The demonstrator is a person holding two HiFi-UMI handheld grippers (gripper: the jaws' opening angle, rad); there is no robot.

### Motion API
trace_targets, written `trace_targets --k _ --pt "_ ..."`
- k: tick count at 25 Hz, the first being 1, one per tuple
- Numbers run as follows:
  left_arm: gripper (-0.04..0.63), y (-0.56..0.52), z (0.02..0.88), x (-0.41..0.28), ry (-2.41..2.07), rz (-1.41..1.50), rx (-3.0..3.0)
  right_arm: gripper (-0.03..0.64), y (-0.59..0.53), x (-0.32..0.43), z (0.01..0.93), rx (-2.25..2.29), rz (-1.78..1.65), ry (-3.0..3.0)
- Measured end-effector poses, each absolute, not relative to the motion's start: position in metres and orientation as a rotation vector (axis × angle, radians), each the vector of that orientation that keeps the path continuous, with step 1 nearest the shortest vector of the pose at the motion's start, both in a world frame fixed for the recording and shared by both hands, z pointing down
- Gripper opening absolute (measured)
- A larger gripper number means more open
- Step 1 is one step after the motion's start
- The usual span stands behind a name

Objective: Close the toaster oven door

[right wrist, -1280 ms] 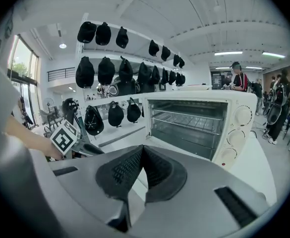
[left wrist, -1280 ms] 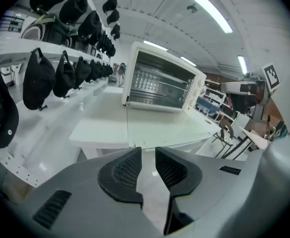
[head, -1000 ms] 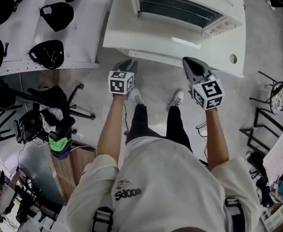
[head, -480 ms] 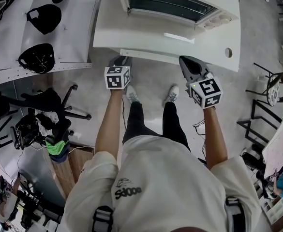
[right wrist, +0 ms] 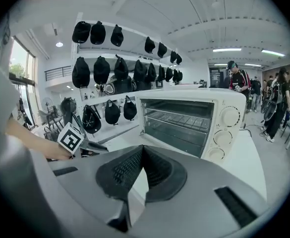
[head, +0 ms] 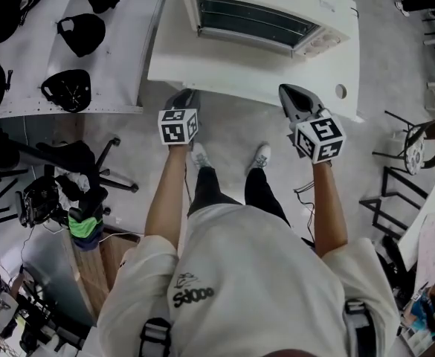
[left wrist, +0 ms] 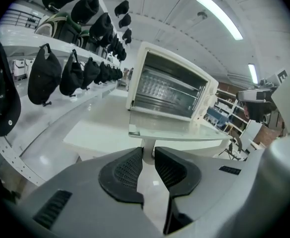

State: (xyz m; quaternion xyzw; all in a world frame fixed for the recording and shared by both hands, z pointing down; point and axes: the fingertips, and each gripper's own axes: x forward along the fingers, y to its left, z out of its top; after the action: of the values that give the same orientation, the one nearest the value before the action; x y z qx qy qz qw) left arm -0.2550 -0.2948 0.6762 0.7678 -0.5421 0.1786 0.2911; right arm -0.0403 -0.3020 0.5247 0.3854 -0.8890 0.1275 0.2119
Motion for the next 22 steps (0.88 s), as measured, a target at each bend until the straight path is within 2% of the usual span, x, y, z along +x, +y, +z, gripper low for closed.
trace_targets --k 22 --pt "0.094 -0.371 0.522 -0.25 -1.6 0.227 2.252 0.008 -0.341 -0.026 0.449 1.16 0.294 -2.565"
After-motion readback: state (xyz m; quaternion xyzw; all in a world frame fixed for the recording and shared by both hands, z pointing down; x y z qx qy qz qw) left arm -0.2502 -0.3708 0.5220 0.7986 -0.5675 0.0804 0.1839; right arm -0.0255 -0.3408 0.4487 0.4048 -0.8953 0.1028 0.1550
